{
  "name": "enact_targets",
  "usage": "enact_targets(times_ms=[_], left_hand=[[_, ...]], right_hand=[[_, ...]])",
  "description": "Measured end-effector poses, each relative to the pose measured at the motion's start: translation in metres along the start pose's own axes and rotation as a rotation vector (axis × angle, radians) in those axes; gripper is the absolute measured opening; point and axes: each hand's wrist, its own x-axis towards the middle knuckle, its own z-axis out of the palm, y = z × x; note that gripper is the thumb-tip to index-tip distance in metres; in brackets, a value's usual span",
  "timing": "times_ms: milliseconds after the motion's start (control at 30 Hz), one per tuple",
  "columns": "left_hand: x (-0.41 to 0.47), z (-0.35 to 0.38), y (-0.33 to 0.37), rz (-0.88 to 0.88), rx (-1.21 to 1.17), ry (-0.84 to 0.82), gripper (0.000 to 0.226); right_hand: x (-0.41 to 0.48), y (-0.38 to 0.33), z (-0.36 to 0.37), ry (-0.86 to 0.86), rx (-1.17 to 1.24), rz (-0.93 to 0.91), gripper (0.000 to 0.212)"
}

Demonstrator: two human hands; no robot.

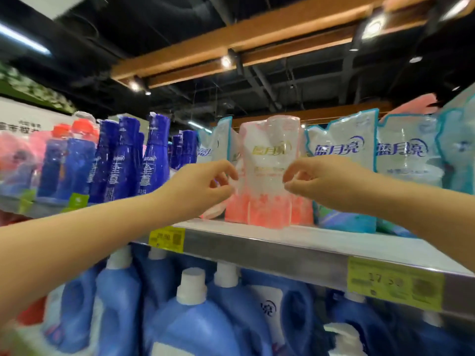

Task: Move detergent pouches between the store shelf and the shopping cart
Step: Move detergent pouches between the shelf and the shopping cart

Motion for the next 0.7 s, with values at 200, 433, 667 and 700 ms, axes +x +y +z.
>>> enact_targets(times_ms=[200,433,667,700], left_hand=[[0.027,-0.016,-0.100,-0.165,0.195,-0.159,0.048],[0.039,-0.006,-0.156,-0.088,0.168,-0.219,0.071],[0.044,0.000,-0.186,-0.084,0.067,-0.231,0.069],[0.043,0.002,-0.187,-0.075,0.061,-0.218,0.067]], right_hand=[[0.092,-0.069,0.041,-0.193,-0.081,-0.007,0.042],[0.182,-0.111,0.098,-0.346,-0.020,0.115,0.064],[0.217,-0.118,0.133,-0.410,-0.038,0.202,0.049],[0.217,-0.120,0.135,-0.392,-0.050,0.197,0.046]])
